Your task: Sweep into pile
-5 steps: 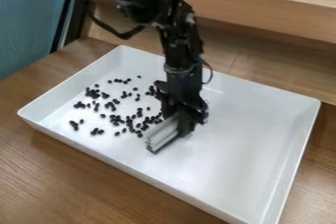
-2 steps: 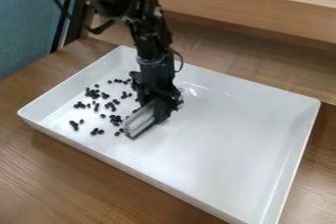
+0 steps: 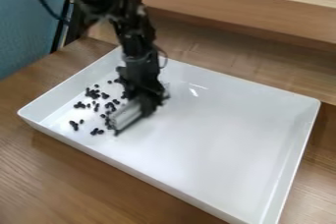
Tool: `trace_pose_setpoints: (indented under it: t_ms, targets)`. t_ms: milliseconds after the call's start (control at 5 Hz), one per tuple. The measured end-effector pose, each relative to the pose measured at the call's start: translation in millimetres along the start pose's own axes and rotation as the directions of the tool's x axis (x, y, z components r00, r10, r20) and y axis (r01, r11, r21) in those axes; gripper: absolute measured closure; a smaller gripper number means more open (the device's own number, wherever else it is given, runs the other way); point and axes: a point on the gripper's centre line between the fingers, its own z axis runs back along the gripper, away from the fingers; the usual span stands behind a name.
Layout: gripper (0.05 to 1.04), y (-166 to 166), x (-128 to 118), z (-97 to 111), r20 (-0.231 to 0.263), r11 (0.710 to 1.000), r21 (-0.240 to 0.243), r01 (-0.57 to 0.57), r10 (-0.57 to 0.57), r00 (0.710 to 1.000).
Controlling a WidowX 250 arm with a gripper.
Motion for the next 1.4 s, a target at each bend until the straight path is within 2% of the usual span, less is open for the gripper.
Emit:
trace_pose_setpoints:
  t_ms: [600,800,1000,1200,1400]
  targets:
    - [0.685,51,-20,0,-0.023,0.997,-0.006,-0.081,0.08,0.997]
    - [0.685,60,-18,0,-0.027,0.995,-0.013,-0.103,0.103,0.994]
    - [0.632,65,-17,-2,-0.058,0.992,-0.047,-0.119,0.117,0.991]
    - [0.367,58,-17,-1,-0.084,0.981,-0.113,-0.157,0.148,0.985]
    - [0.133,49,-18,6,-0.099,0.972,-0.159,-0.174,0.159,0.982]
